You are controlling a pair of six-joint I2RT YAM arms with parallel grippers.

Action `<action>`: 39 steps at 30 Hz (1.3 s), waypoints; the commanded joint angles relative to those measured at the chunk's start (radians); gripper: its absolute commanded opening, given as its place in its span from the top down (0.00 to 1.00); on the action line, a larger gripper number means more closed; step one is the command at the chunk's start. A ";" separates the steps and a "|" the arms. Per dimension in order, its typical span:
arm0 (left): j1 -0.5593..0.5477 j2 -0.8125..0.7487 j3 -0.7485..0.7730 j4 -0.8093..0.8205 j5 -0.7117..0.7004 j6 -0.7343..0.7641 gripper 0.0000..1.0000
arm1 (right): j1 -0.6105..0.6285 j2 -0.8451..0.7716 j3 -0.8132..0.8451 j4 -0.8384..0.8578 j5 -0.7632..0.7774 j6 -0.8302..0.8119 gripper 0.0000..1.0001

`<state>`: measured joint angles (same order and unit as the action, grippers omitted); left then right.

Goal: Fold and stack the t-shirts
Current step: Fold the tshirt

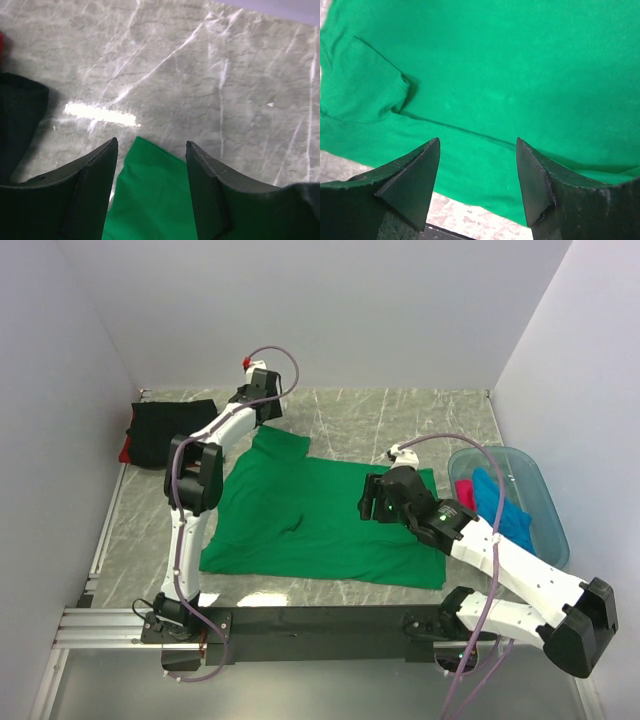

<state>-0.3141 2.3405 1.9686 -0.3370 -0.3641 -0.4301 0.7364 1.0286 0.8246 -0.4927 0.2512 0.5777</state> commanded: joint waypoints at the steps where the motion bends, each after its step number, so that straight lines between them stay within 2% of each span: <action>1: 0.010 -0.010 0.018 -0.016 -0.007 -0.002 0.39 | -0.014 -0.015 -0.022 0.043 -0.016 -0.021 0.31; 7: 0.015 -0.012 -0.037 -0.007 0.030 -0.024 0.39 | -0.015 -0.013 -0.045 0.059 -0.035 -0.013 0.31; 11: 0.015 0.029 0.019 -0.065 0.031 -0.022 0.41 | -0.015 -0.019 -0.053 0.057 -0.036 -0.010 0.31; 16: 0.015 0.033 0.004 -0.059 0.016 -0.032 0.44 | -0.015 -0.045 -0.062 0.056 -0.029 -0.007 0.31; 23: 0.015 0.092 0.096 -0.097 0.017 -0.015 0.47 | -0.015 -0.045 -0.070 0.054 -0.033 -0.004 0.31; 27: 0.015 0.095 0.084 -0.097 0.004 0.004 0.55 | -0.017 -0.053 -0.076 0.052 -0.029 0.001 0.32; 30: 0.015 0.091 0.067 -0.083 0.014 0.007 0.67 | -0.015 -0.048 -0.074 0.052 -0.029 -0.002 0.31; 35: 0.015 0.092 0.065 -0.074 0.031 0.016 0.73 | -0.019 -0.035 -0.062 0.051 -0.027 -0.006 0.32; 38: 0.015 0.085 0.058 -0.062 0.036 0.019 0.87 | -0.028 -0.016 -0.041 0.048 -0.024 -0.013 0.31; 39: 0.015 0.079 0.052 -0.053 0.039 0.021 0.99 | -0.046 -0.004 -0.035 0.052 -0.024 -0.024 0.31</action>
<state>-0.2996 2.4329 2.0197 -0.4271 -0.3435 -0.4297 0.7185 1.0107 0.7513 -0.4637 0.2157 0.5766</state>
